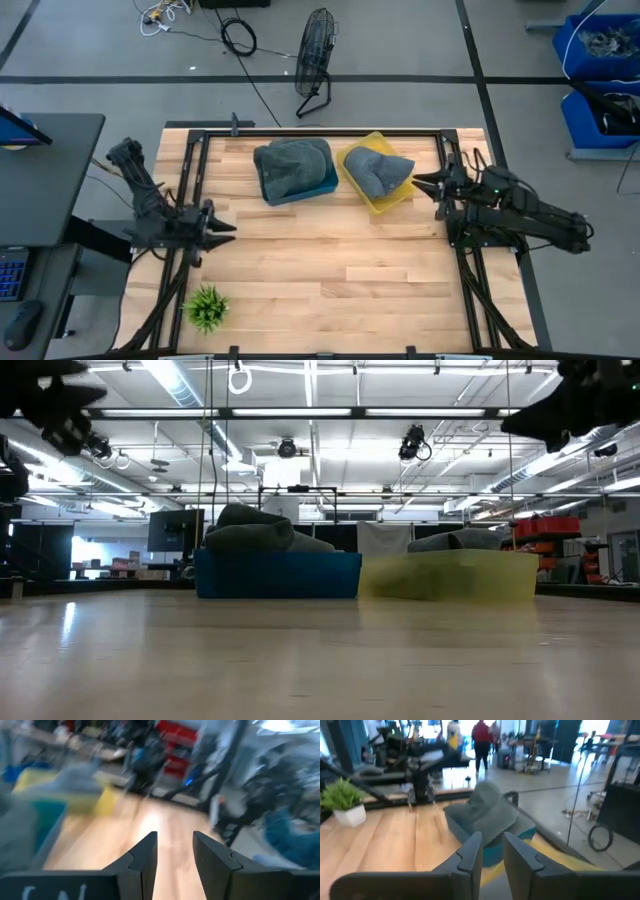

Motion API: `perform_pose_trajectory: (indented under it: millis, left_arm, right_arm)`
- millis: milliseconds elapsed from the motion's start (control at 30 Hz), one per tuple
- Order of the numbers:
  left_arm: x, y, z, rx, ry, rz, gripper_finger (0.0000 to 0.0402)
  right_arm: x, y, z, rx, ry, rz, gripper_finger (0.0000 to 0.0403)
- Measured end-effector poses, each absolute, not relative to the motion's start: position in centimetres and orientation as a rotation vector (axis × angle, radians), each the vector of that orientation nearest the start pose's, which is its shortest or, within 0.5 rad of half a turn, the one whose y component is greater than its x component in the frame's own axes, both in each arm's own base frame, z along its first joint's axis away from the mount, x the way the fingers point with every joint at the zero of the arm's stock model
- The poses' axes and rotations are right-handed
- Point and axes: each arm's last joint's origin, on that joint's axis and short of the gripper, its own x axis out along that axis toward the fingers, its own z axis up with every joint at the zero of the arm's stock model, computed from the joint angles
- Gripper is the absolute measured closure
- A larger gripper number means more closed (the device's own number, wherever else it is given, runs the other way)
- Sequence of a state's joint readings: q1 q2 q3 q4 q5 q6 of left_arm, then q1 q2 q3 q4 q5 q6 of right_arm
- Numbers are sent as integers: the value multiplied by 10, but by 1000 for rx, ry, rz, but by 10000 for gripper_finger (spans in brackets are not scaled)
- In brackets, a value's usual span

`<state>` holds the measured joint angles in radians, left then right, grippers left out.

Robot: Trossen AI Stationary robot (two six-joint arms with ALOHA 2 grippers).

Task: Pick & Place hat
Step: Return to Home Position

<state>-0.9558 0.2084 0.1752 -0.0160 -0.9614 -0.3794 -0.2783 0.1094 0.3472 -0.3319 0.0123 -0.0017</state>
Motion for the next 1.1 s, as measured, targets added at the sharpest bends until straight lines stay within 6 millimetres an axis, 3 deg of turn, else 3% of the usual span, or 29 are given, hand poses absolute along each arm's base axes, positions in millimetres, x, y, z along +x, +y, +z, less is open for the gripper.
perform_pose_trajectory:
  millis: [167, 300, 433, 633, 1100]
  left_arm:
    - [79, -60, 218, -264, -125, -101, 274]
    - [86, -55, 219, -244, -147, -114, 274]
    - [98, -48, 214, -219, -111, -57, 274]
    - [112, -30, 208, -116, -64, 134, 273]
    - [89, -6, 208, -51, -95, 297, 273]
  right_arm:
    - [61, -22, 245, 25, 27, -436, 323]
    - [56, -22, 246, 30, -4, -468, 323]
    - [60, -22, 244, 44, -29, -426, 323]
    - [73, -24, 221, 74, -29, -366, 323]
    - [77, -24, 211, 48, -1, -364, 323]
